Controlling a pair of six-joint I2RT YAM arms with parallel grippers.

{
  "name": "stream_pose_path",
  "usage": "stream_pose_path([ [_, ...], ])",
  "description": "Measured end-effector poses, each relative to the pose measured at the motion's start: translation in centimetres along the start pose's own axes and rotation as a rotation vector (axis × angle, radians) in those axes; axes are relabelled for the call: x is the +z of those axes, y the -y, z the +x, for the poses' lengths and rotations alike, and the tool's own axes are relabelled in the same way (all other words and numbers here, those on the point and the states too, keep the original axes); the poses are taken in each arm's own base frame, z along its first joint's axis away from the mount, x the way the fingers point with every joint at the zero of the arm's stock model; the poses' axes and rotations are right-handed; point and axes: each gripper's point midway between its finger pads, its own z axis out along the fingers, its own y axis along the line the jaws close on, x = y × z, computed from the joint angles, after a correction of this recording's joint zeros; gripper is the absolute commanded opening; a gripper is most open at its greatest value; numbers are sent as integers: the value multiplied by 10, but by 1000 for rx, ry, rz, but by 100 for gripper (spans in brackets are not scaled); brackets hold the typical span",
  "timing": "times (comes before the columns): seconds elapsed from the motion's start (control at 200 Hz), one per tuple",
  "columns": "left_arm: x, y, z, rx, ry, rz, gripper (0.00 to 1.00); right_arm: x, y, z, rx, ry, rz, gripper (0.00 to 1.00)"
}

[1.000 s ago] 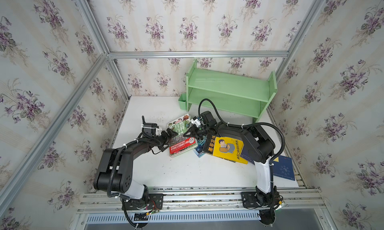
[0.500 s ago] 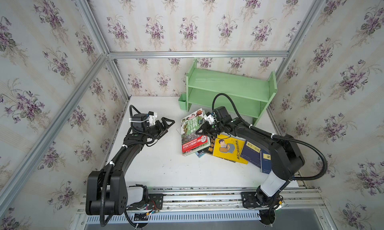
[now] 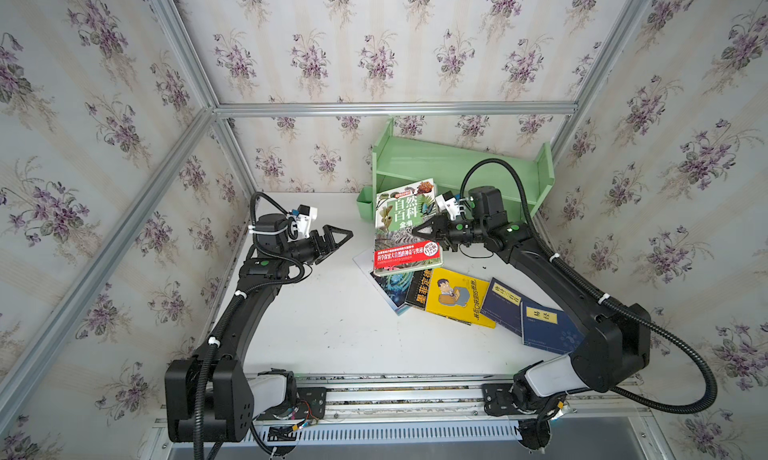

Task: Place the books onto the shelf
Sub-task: 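Lift the green book upright with both grippers toward the shelf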

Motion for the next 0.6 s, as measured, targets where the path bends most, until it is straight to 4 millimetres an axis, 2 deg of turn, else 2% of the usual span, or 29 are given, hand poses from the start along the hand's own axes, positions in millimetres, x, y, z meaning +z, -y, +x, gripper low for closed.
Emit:
stream_pose_path([
  [0.23, 1, 21, -11, 48, -19, 68, 100, -3, -19, -3, 13, -10, -79, 13],
  [0.4, 13, 27, -19, 60, -60, 123, 100, -3, -30, -5, 23, -17, -133, 14],
  [0.6, 26, 50, -21, 86, -119, 249, 99, -2, -40, -4, 31, -36, -215, 14],
])
